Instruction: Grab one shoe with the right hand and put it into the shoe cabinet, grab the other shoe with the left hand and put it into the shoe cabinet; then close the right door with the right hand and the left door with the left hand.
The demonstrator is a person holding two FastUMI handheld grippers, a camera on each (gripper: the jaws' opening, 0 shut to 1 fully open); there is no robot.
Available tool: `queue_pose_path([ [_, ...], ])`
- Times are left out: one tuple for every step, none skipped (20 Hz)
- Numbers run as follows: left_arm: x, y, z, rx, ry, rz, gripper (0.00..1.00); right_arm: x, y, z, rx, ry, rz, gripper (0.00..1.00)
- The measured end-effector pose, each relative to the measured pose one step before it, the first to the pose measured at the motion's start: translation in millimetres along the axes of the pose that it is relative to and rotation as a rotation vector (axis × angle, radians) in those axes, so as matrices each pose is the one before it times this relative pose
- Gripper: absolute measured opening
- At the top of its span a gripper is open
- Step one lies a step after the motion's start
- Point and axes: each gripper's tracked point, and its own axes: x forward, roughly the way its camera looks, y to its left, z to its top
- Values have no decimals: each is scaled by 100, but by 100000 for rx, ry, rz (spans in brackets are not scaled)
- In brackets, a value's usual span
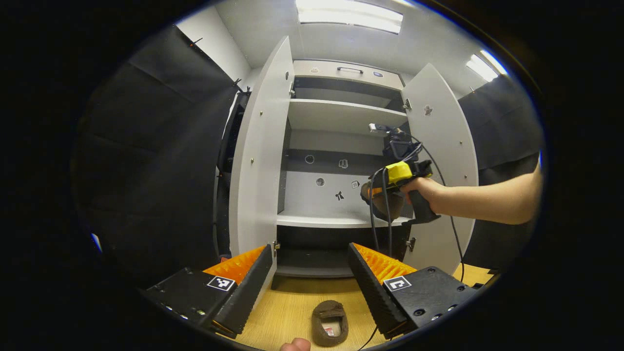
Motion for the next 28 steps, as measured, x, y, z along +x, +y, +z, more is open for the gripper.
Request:
queue_pose_path([
  [-102,309,-78,49,105,876,95,1396,-113,-286,-74,3405,-1372,4],
  [-74,259,-142,-53,364,719,95,1065,173,-310,271,2600,-843,4],
  [-28,128,-155,-207,566,369,95,670,591,-296,381,2226,1252,4],
  [-56,22,-160,-106,458,165,95,497,134,-350,-403,2348,-297,4],
  [-120,-15,-205,70,430,147,95,392,276,-106,-839,1335,-90,4],
  [-54,-13,-94,332,357,-38,95,437,362,-346,-552,2019,16,4],
  [-25,-31,-57,524,222,-63,99,85,126,-172,-214,1166,-261,4],
  [17,-60,33,523,-38,-127,99,182,-196,263,-728,-237,-1412,4],
  [-7,-106,62,193,-295,-202,95,350,-55,-9,561,387,-777,4],
  [68,-67,56,-156,-304,-338,95,200,67,67,864,-135,-150,4],
  [101,-119,69,-411,-363,-315,95,78,25,137,1212,-365,-158,6],
  [-10,-228,-23,-411,-144,-668,95,137,-117,140,330,-343,-597,7],
  [40,-265,-109,-173,307,-902,95,43,-115,75,-255,-1,-674,12],
  [139,-280,-70,109,322,-827,95,-31,59,19,47,-30,-184,14],
  [13,-209,-20,243,49,-607,95,-216,224,59,-170,-238,623,17],
  [-40,-165,50,167,-114,-317,99,-293,41,91,-729,97,261,28],
  [-12,-57,29,-100,-189,-283,95,-442,-120,93,-541,63,-564,34],
  [1,-9,-41,-207,-110,-147,95,-498,-97,-98,-215,8,-103,41],
  [-8,-7,47,-58,-174,-60,95,-719,82,43,401,-144,1090,48],
  [-110,34,40,110,-97,-33,95,-756,88,18,860,-670,1335,49],
  [-50,26,23,62,-108,156,95,-934,-56,157,592,-1102,1335,50],
  [4,12,8,-74,-152,-149,95,-1075,-197,158,-63,-1655,548,51],
  [59,-39,32,34,-172,-222,95,-1161,-168,306,-572,-2475,774,51],
  [90,73,-28,157,-121,-87,95,-1248,-186,288,-712,-2835,556,51],
  [16,-8,14,163,73,-84,95,-1349,-229,323,-615,-2811,442,58],
  [-27,-13,0,97,-16,-122,95,-1493,-57,150,113,-3045,1019,51],
  [30,-12,6,18,-88,-173,95,-1651,110,161,779,-2956,1628,52],
  [101,73,7,24,-174,-127,95,-1522,2,-20,638,-2993,958,53],
])
